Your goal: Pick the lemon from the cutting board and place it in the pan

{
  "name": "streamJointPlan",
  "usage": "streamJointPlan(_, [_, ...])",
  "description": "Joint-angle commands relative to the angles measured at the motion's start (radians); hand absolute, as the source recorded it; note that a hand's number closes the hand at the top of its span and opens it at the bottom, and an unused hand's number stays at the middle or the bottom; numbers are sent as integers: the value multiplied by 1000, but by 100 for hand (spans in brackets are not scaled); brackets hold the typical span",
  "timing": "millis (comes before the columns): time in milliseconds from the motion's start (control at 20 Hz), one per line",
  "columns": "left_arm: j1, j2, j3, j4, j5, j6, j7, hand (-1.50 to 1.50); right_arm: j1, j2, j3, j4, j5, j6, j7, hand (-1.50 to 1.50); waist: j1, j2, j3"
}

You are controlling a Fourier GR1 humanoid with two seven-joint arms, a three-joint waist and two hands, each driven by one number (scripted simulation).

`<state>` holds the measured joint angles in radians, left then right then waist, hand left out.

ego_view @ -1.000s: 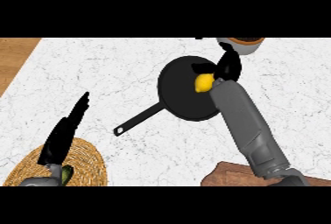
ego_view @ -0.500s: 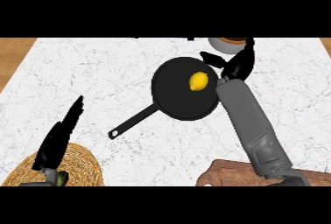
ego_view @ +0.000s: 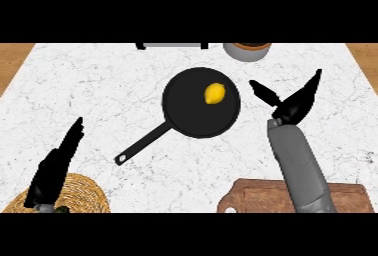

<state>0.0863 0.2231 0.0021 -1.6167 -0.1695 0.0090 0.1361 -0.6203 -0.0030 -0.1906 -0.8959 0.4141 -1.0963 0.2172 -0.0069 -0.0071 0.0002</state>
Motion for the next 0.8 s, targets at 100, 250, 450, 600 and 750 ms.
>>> streamJointPlan(100, [-3, -7, 12, -18, -5, 10, 36, 0, 321, -12, 113, -363, 67, 32, 65, -150, -26, -6, -2])
streamJointPlan(250, [50, 17, 48, 14, 20, -14, -60, 0, 496, -27, 161, -563, 88, 91, 100, -150, -25, -5, -3])
streamJointPlan(450, [34, 4, 41, 25, 5, -3, -44, 0, 746, -99, 177, -817, 48, 198, 134, -150, -30, -3, -3])
streamJointPlan(600, [22, 1, 21, -32, -5, -14, 29, 0, 876, -142, 169, -1004, 6, 255, 153, -150, -14, 1, -1])
streamJointPlan(750, [-5, -25, 0, -19, -27, -8, 36, 0, 979, -144, 168, -1061, -56, 276, 80, -150, -5, 4, 0])
